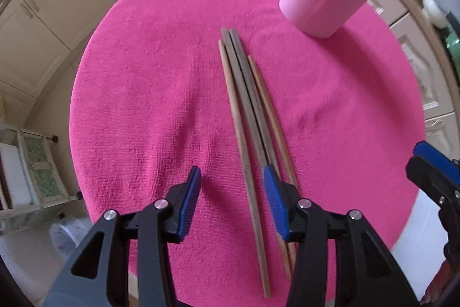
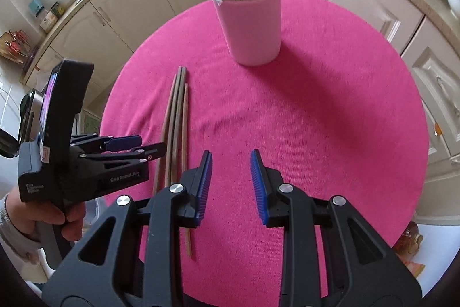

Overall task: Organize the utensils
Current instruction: 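Lower the left gripper onto a chopstick and close while the right gripper grasps another, then lift the left gripper's chopstick into the cup and open while the right gripper does likewise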

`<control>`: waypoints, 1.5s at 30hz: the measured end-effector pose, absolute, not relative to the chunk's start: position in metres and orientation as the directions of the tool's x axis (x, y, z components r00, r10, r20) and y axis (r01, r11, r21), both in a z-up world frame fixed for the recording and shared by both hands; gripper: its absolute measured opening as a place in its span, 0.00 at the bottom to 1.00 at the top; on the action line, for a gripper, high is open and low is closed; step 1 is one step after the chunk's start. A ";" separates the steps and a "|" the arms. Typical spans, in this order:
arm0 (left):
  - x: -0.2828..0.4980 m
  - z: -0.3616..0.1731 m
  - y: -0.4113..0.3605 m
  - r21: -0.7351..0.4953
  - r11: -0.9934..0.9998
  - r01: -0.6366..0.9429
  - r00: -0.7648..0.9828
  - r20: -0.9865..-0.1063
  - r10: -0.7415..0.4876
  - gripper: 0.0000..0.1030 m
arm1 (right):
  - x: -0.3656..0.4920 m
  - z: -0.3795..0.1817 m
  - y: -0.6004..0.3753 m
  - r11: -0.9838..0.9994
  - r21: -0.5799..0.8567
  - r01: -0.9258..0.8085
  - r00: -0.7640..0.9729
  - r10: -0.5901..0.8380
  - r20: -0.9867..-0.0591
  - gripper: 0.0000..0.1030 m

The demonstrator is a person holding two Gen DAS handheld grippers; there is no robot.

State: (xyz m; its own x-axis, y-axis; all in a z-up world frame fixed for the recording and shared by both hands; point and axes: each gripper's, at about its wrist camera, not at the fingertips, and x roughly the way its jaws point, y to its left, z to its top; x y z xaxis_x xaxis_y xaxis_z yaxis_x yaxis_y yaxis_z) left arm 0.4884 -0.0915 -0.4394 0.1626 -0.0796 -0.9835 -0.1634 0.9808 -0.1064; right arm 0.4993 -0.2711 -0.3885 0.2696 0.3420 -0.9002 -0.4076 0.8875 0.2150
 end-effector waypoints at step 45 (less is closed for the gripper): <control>0.498 -0.433 -0.024 -0.176 0.955 -0.240 0.144 -0.979 -0.145 0.06 | 0.541 -0.456 -0.169 0.806 0.215 -0.552 0.009 0.263 -0.965 0.09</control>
